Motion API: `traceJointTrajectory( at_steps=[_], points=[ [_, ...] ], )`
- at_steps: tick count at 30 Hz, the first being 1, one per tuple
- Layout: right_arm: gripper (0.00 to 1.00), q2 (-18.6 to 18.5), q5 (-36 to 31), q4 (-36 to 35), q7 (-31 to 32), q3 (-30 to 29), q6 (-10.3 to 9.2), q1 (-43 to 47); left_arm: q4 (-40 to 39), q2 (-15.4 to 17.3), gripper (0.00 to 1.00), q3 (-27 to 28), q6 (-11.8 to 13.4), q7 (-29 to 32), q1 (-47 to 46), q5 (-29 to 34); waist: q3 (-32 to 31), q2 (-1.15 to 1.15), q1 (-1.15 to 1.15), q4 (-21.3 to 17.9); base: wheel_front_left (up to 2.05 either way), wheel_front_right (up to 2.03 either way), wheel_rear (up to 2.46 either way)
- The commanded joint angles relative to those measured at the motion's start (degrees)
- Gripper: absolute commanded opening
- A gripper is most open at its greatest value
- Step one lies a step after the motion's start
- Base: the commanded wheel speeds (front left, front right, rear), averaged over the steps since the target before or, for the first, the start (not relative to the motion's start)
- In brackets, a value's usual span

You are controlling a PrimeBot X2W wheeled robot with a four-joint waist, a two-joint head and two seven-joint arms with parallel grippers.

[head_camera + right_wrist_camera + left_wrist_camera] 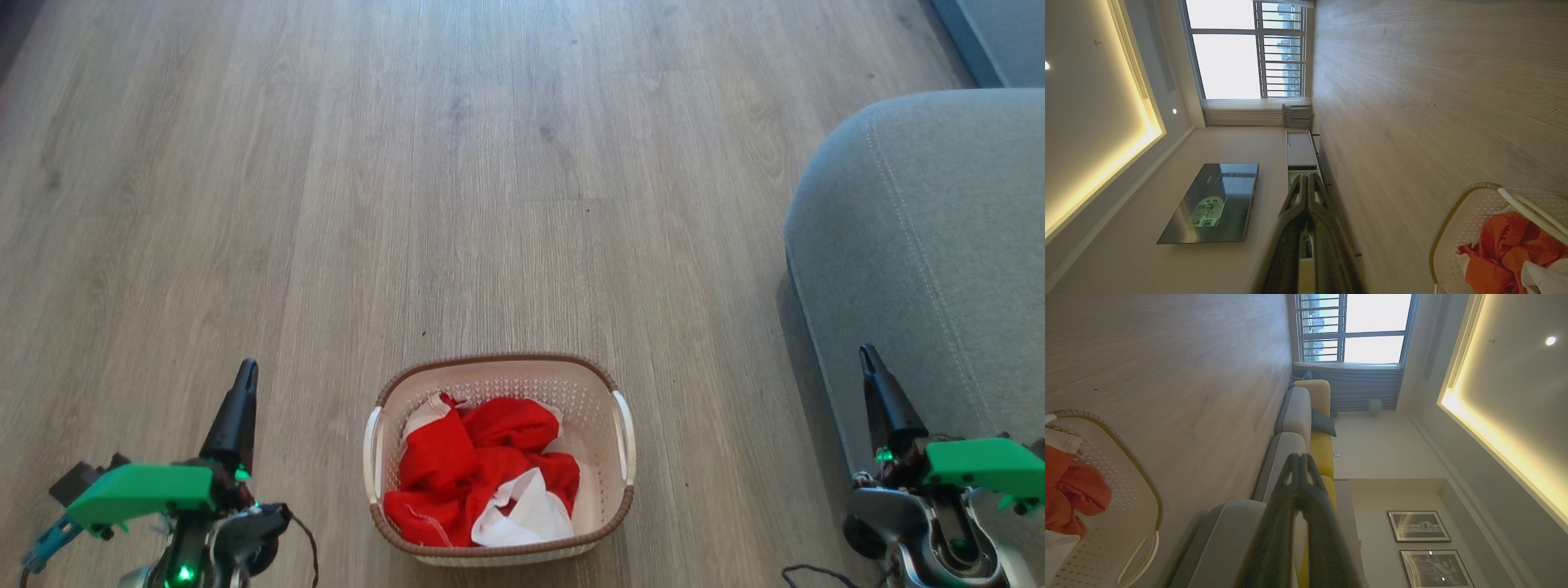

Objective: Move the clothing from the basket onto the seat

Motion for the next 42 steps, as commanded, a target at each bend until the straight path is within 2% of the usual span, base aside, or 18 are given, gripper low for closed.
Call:
traceJointTrajectory(
  at_steps=[1,18,19,33,42],
  points=[
    [0.00,-0.2,-0.2,-2.2,0.3,1.0,0.46,-2.3,-2.0,0.5,0.00,1.9,-0.5,0.4,-1.5,-0.4,0.0,0.00,0.00,0.0,0.00,0.00,0.00],
    [0.00,-0.2,-0.2,-2.2,0.3,1.0,0.46,-2.3,-2.0,0.5,0.00,1.9,-0.5,0.4,-1.5,-0.4,0.0,0.00,0.00,0.0,0.00,0.00,0.00],
    [1.00,0.0,0.0,0.2,0.0,0.0,-0.01,0.0,0.2,0.0,1.00,0.0,0.1,0.0,0.0,0.0,0.0,0.00,0.00,0.0,0.00,0.00,0.00],
    [1.00,-0.3,-2.1,0.5,-2.3,1.9,0.03,-0.4,0.5,0.0,1.00,-1.2,0.0,-2.3,0.0,0.9,0.0,0.00,0.00,0.1,0.00,0.00,0.00],
    [1.00,-0.5,-9.9,0.5,-3.8,2.6,0.07,-1.0,1.0,0.1,1.00,-1.5,0.0,-3.9,-0.3,5.0,0.0,0.00,0.00,0.2,0.00,0.00,0.00]
  ],
)
